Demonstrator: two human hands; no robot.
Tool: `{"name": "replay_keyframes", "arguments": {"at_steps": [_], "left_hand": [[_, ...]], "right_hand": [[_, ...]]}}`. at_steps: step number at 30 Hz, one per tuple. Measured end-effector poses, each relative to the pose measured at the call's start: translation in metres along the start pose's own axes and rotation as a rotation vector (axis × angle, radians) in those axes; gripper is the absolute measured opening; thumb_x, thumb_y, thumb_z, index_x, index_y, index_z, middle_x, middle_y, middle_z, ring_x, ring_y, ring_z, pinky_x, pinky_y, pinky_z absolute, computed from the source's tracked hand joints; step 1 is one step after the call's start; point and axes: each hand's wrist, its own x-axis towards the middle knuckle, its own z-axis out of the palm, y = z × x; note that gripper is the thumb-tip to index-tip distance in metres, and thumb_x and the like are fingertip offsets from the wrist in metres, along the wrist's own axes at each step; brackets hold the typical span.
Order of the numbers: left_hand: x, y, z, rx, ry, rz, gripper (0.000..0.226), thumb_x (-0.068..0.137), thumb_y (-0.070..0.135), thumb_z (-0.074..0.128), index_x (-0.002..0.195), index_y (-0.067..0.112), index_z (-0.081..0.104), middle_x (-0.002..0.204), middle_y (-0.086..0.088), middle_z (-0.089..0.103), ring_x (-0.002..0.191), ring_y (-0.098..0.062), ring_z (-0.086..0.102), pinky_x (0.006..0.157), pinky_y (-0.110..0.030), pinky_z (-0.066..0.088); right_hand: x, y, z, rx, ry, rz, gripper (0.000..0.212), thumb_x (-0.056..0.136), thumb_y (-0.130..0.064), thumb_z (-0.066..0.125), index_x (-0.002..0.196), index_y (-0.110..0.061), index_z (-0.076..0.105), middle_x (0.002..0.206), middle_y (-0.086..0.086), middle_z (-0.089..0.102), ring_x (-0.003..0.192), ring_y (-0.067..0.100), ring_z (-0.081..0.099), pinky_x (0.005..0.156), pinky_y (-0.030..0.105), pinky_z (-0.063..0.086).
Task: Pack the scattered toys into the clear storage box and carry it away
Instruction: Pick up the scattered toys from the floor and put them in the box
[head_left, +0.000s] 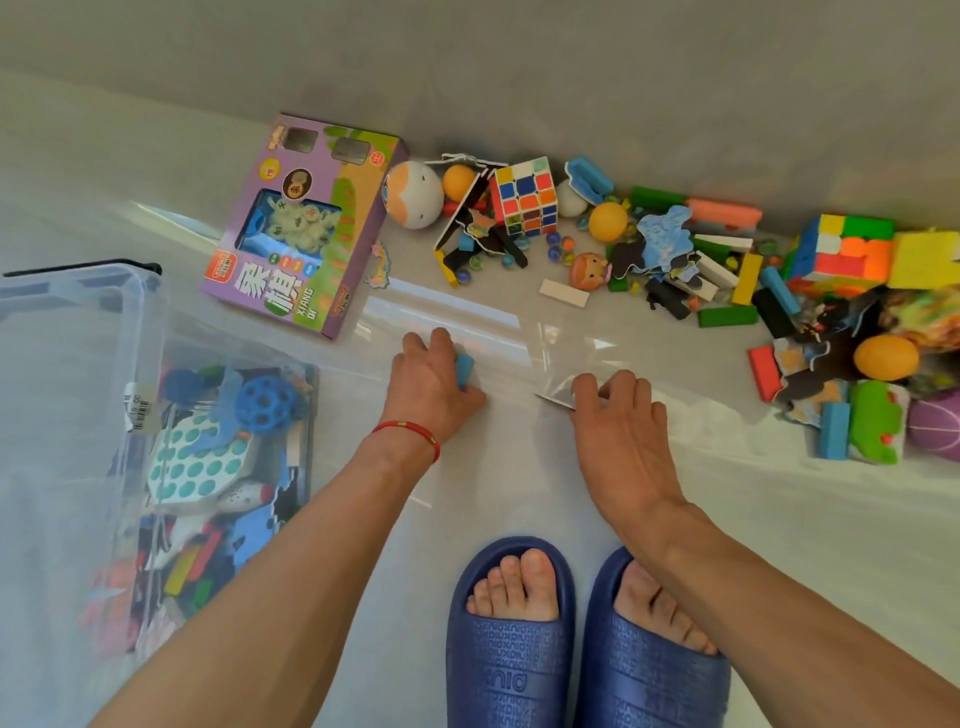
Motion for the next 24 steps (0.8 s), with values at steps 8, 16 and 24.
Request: {"name": "replay_keyframes", "arguments": {"at_steps": [8, 16, 24], "left_hand": [[0.014, 0.040, 0.000, 0.052, 0.040, 0.172, 0.019, 0.101, 0.013, 0.038, 0.104, 0.004, 0.055, 0.103, -0.019, 0.062, 0.096, -0.036, 0.057, 0.071, -0.035, 0.036], [0.006, 0.051, 0.000, -0.219, 0.108, 0.225, 0.021, 0.096, 0.004, 0.039, 0.109, 0.009, 0.056, 0.105, -0.014, 0.060, 0.094, -0.032, 0.056, 0.078, -0.041, 0.048], [0.036, 0.082, -0.001, -0.003, 0.164, 0.386, 0.040, 0.098, 0.027, 0.055, 0.137, 0.026, 0.048, 0.122, -0.013, 0.052, 0.100, -0.033, 0.061, 0.081, -0.043, 0.055]], "right_hand": [[0.006, 0.020, -0.020, 0.580, -0.015, 0.132, 0.019, 0.102, -0.015, 0.052, 0.121, -0.013, 0.054, 0.111, 0.004, 0.052, 0.090, 0.020, 0.053, 0.076, 0.031, 0.044], [0.038, 0.031, -0.046, 0.974, -0.077, 0.359, 0.026, 0.107, -0.023, 0.038, 0.127, -0.032, 0.052, 0.104, -0.003, 0.058, 0.082, 0.014, 0.055, 0.070, 0.033, 0.048], [0.068, 0.047, -0.048, 0.231, 0.101, 0.034, 0.025, 0.106, -0.039, 0.030, 0.120, -0.021, 0.042, 0.108, 0.011, 0.055, 0.091, 0.031, 0.057, 0.065, 0.039, 0.043]]}}
